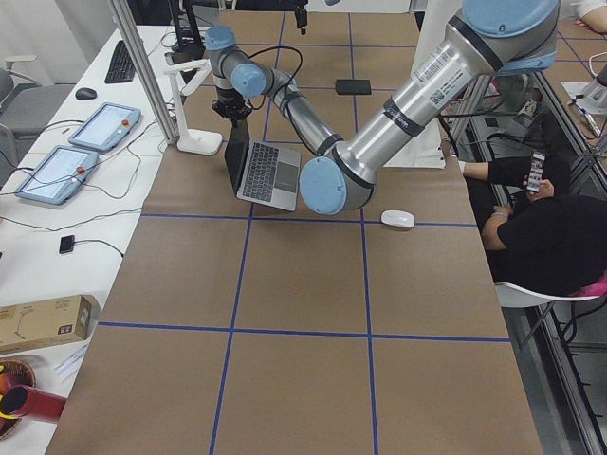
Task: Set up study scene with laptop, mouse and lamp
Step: 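Lower the laptop beside the lamp base and open the left gripper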
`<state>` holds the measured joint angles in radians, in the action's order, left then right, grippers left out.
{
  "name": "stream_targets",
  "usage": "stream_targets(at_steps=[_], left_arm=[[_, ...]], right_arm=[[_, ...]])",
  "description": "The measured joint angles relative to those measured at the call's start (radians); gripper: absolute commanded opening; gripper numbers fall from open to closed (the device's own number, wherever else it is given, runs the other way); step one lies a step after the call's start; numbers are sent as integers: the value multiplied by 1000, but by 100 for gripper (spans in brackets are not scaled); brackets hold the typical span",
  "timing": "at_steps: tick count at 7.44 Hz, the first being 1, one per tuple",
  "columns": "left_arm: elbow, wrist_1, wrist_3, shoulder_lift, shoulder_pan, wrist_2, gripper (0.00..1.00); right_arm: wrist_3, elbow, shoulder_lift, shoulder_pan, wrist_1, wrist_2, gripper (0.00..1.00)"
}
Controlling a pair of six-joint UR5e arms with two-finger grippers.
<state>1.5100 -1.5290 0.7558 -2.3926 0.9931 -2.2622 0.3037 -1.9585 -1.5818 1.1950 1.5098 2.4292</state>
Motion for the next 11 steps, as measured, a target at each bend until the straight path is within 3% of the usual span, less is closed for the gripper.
stream_targets(at_steps=[7,8,9,10,11], left_arm=[[-18,-26,-66,9,-24,26,3],[-34,-52,-67,9,-34,29,10],[-51,-78,-67,9,-40,31,52],[-60,-95,-67,10,-41,31,78],[-57,-101,-72,9,-41,32,93]], right_arm=[[37,3,46,1,3,13,100],[37,3,46,1,2,13,100],[37,4,46,1,2,12,100],[37,5,47,1,1,12,100],[37,5,47,2,1,11,100]])
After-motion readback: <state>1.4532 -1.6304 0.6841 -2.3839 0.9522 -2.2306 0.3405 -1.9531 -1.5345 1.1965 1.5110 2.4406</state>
